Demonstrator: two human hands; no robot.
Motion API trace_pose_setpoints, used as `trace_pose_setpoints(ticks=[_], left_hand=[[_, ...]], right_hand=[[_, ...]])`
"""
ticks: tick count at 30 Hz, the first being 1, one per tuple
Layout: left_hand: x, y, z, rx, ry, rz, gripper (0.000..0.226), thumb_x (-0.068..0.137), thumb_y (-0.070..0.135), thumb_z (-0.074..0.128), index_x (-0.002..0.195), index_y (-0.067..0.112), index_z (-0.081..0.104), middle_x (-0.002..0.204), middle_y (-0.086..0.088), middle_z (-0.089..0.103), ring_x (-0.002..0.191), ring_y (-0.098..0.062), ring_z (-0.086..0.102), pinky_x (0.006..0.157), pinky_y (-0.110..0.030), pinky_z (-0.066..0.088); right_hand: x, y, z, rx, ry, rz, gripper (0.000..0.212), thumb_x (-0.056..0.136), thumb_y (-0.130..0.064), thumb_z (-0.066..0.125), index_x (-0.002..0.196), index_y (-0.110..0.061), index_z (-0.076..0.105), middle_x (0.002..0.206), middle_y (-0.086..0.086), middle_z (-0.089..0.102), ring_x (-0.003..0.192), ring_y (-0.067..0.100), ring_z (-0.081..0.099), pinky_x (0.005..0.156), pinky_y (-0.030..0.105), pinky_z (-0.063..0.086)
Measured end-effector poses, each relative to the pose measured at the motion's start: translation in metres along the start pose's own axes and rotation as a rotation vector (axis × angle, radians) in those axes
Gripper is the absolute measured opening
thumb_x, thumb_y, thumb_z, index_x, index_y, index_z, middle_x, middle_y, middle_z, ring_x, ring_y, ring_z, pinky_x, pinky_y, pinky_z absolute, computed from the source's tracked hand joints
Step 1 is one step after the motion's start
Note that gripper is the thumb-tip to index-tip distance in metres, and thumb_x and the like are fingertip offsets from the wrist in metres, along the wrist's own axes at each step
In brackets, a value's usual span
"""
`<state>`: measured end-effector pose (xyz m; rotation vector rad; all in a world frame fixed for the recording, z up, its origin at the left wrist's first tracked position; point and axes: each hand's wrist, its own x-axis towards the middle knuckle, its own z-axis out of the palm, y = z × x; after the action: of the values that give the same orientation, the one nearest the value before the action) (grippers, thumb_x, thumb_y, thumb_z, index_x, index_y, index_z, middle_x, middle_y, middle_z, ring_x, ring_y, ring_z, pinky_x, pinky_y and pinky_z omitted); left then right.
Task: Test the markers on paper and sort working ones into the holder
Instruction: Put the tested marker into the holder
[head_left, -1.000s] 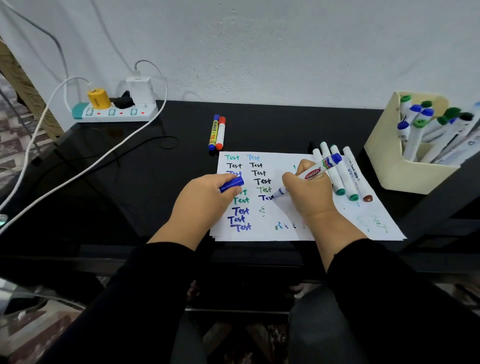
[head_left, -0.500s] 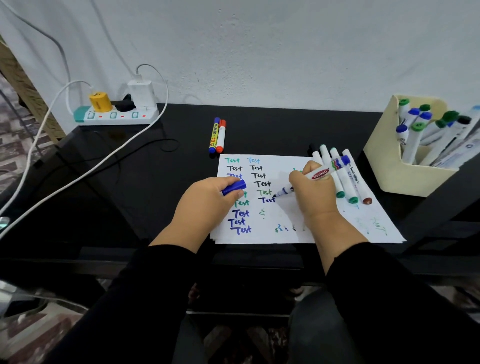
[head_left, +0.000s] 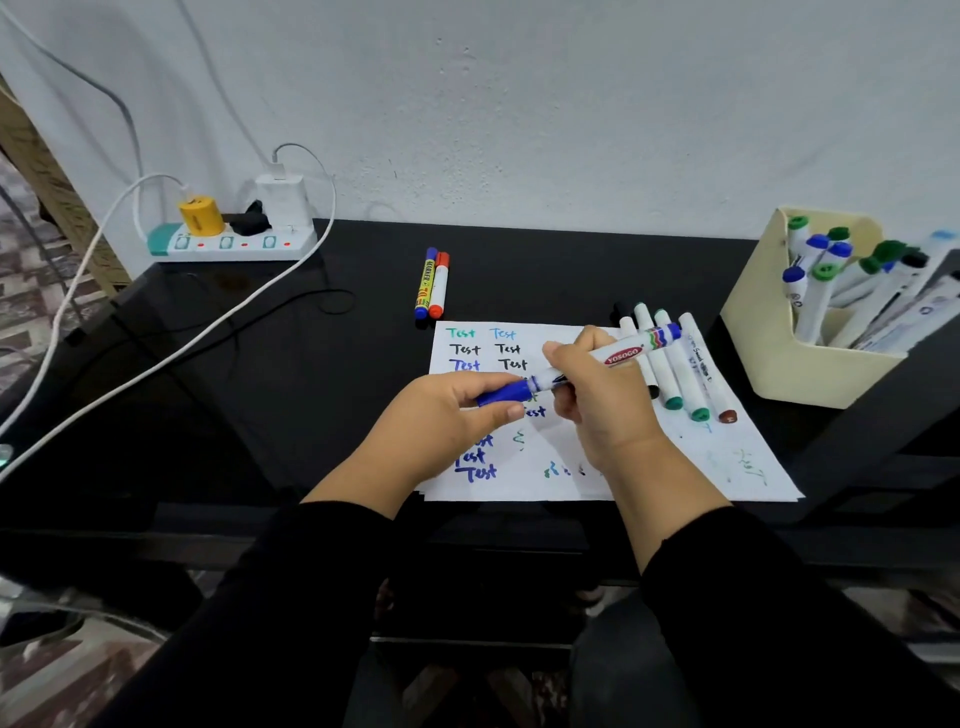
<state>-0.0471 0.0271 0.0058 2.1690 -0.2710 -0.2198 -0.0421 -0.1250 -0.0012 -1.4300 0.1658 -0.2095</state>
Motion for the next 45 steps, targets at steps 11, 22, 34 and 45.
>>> trace_pose_setpoints(ticks=[11,22,34,45], left_hand=[[0.003,0.001,-0.002,-0.249,0.118,-0.052,0.011,0.079,0.030,0.071,0.087,0.036,0.066,0.082,0.013,0.068,0.086,-0.008,0.062,0.070,-0.015,0.045],[0.006,-0.001,0.000,-0.327,0.016,-0.071,0.012,0.086,0.024,0.064,0.077,0.031,0.065,0.060,0.013,0.068,0.059,0.008,0.061,0.072,-0.016,0.046],[0.010,-0.015,-0.007,0.090,0.146,-0.112,0.060,0.088,0.052,0.051,0.142,0.031,0.035,0.146,0.011,0.037,0.135,-0.012,0.034,0.103,-0.029,0.031],[0.016,-0.044,0.006,0.712,0.063,-0.156,0.065,0.097,0.052,0.023,0.150,0.016,0.010,0.158,-0.005,0.001,0.145,-0.020,0.001,0.117,-0.036,0.003]], right_hand=[[-0.006,-0.008,0.008,0.017,-0.053,0.055,0.035,0.096,-0.016,0.051,0.064,-0.016,0.038,0.042,-0.003,0.047,0.036,0.005,0.038,0.040,0.016,0.032],[-0.005,-0.006,0.019,0.114,0.040,0.191,0.036,0.093,-0.008,0.042,0.060,-0.018,0.032,0.042,-0.004,0.039,0.035,0.008,0.032,0.039,0.017,0.027],[-0.004,-0.011,0.009,0.025,0.188,0.185,0.029,0.093,-0.034,0.057,0.069,-0.018,0.059,0.043,-0.006,0.043,0.041,0.007,0.036,0.041,0.019,0.030],[-0.008,-0.032,-0.026,-0.403,0.411,-0.136,0.028,0.094,-0.007,0.045,0.120,-0.013,0.053,0.116,0.006,0.056,0.086,0.013,0.051,0.061,0.019,0.040]])
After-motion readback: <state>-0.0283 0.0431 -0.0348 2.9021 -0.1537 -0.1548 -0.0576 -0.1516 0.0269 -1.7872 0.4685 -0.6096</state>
